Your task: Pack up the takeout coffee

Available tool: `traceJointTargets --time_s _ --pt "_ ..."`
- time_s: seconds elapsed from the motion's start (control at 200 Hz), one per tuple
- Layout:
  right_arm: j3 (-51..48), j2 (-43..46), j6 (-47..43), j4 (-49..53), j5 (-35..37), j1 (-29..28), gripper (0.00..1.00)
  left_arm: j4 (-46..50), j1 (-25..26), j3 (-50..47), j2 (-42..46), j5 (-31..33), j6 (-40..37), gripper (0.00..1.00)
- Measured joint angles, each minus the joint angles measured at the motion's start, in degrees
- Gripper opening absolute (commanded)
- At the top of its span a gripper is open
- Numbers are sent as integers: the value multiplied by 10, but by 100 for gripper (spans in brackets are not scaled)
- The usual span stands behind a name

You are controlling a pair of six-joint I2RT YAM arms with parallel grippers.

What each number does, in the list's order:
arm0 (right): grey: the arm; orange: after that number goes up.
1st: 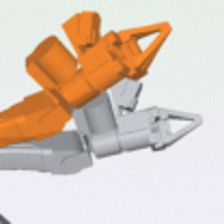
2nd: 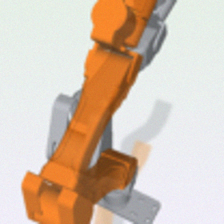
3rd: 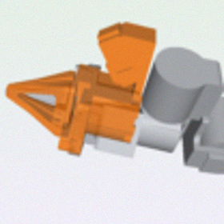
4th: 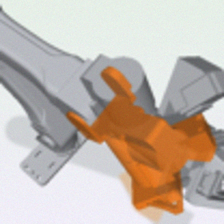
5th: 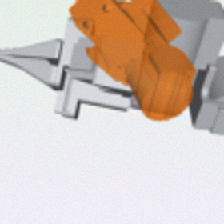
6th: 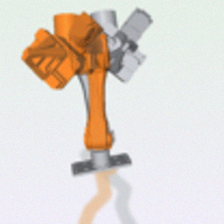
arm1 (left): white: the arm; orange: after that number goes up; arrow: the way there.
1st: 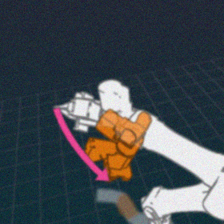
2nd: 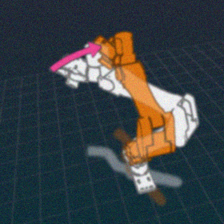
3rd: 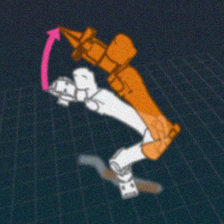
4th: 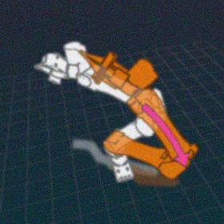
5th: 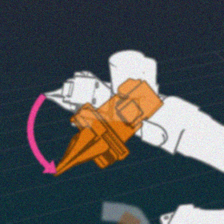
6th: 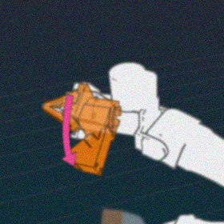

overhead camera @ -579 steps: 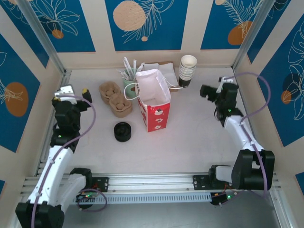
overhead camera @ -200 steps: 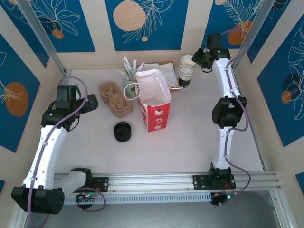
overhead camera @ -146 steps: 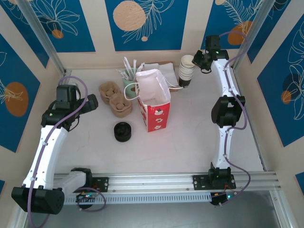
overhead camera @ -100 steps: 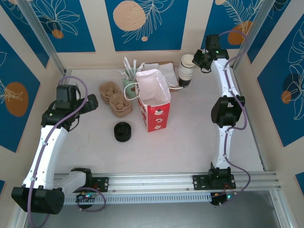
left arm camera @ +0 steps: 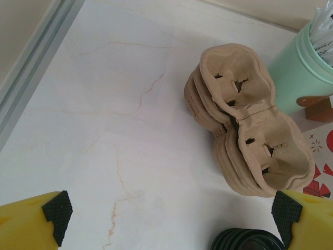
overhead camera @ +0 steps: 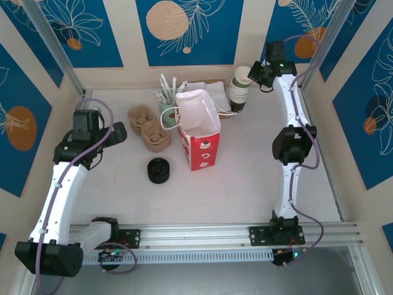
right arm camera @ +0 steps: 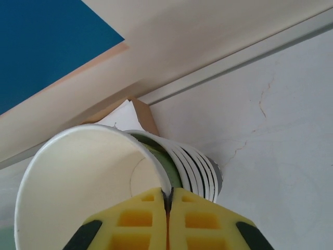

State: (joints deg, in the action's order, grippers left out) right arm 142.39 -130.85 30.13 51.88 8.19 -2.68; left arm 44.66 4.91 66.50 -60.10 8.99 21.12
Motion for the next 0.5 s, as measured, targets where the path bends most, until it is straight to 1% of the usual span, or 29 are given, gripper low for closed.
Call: traceJointTargets --time_s 0.17,0.405,0.5 --pt "36 1 0 14 0 0 5 12 0 8 -2 0 0 100" --pt "51 17 0 25 0 0 5 32 0 37 2 -4 -1 100" --pt "57 38 -2 33 0 0 5 43 0 49 6 -4 -4 100"
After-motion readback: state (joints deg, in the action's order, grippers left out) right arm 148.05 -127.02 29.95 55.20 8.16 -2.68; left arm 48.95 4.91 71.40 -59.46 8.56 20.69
